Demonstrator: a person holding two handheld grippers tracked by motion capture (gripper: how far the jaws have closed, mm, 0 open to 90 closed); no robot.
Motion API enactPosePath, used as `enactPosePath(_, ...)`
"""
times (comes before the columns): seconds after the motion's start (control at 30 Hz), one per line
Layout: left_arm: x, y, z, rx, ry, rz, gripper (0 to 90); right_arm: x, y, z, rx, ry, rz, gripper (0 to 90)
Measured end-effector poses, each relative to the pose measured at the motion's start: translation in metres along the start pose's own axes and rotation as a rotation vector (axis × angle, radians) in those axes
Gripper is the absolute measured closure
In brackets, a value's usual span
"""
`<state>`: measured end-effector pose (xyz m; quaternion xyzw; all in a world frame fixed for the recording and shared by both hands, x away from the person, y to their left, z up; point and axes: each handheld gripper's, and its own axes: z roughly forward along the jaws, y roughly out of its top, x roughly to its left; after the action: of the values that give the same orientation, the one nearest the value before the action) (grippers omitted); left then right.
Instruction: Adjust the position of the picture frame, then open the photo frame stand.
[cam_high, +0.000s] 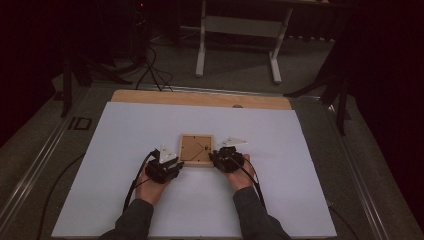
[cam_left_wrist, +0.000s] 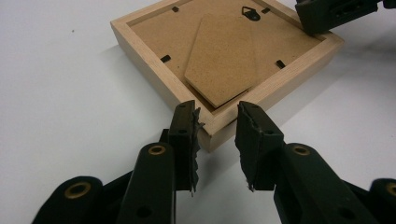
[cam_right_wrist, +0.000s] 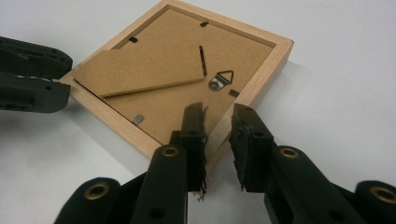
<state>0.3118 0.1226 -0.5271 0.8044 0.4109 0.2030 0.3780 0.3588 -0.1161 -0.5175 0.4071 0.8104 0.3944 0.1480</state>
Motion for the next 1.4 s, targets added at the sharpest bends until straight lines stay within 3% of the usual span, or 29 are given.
enactPosePath(0.2,0.001,0.000,0.000,0.003,-0.009,-0.005,66.3,0.000,0.000,-0.001,-0.005,-0.002,-0.013,75.2)
enactPosePath(0.23,0.002,0.000,0.000,0.003,-0.009,-0.007,64.5,0.001,0.001,-0.003,-0.025,-0.021,-0.011,73.6)
enactPosePath(0.33,0.003,0.001,-0.002,-0.015,-0.011,-0.020,61.9,0.001,0.002,-0.008,-0.052,-0.018,-0.007,76.9)
enactPosePath(0.37,0.003,0.002,-0.003,-0.022,-0.011,-0.024,60.3,0.003,0.002,-0.012,-0.062,-0.026,-0.038,81.6)
enactPosePath(0.5,0.004,0.007,-0.004,-0.021,-0.010,-0.017,58.1,0.005,0.000,-0.014,-0.052,-0.021,-0.071,89.3)
enactPosePath(0.77,0.000,0.020,0.002,-0.024,-0.009,0.013,52.4,0.011,-0.007,-0.009,-0.025,-0.012,-0.117,89.7)
enactPosePath(1.13,-0.004,0.032,0.018,0.002,-0.007,0.054,48.3,0.013,-0.009,-0.009,-0.037,-0.005,-0.122,89.8)
enactPosePath(1.27,-0.002,0.036,0.025,0.016,-0.015,0.037,48.6,0.012,-0.009,-0.009,-0.037,0.001,-0.121,89.7)
enactPosePath(1.4,-0.002,0.039,0.031,0.044,-0.015,0.054,48.4,0.011,-0.010,-0.009,-0.041,0.006,-0.117,89.8)
